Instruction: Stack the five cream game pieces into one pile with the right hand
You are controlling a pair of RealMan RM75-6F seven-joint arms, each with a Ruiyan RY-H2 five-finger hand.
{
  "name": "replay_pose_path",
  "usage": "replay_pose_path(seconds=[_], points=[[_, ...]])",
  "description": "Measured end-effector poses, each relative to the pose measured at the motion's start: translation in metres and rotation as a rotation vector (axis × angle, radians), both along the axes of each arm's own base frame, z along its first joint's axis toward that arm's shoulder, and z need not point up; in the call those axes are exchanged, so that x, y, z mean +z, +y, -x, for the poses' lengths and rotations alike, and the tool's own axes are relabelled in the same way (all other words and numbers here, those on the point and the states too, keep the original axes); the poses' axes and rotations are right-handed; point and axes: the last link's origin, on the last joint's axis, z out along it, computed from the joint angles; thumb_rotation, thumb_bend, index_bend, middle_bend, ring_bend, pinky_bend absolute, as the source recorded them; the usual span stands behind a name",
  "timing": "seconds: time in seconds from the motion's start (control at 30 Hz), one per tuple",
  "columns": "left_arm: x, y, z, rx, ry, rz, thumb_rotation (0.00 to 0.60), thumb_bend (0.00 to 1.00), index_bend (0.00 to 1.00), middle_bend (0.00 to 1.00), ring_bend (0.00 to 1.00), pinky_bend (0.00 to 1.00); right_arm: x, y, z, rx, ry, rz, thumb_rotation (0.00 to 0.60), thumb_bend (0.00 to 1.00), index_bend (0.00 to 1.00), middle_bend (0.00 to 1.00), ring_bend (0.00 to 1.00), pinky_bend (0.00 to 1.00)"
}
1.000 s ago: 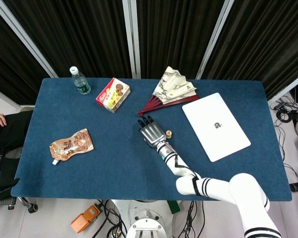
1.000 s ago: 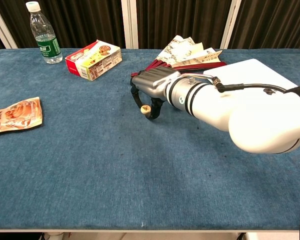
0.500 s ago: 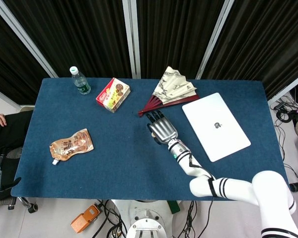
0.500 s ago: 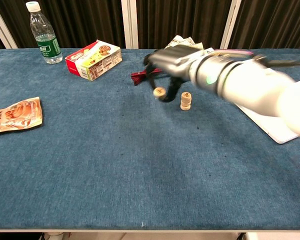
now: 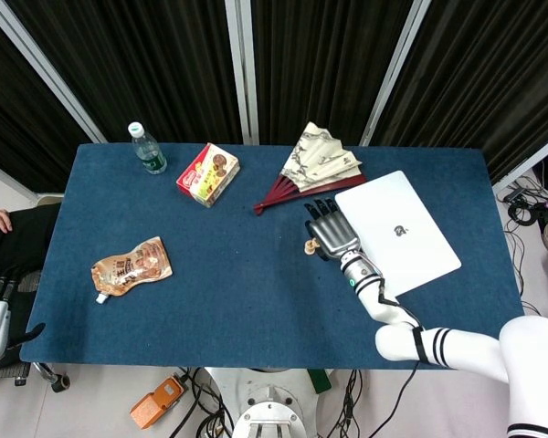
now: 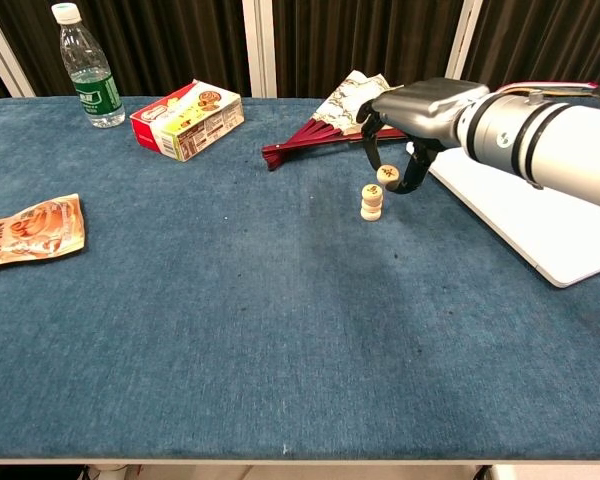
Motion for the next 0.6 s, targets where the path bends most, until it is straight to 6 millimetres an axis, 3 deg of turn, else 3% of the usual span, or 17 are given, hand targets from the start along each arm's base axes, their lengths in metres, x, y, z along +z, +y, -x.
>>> replay_pose_path(seconds=[0.6], points=[[0.000,-0.003,0.004,0.016,-0.001,-0.002,0.600,0.00,0.14,0.10,0.08,0.00,-0.014,-0.002,-0.008,0.011,0.019,-0.015,0.600,0.44,0.52,0.15,0.12,0.12]])
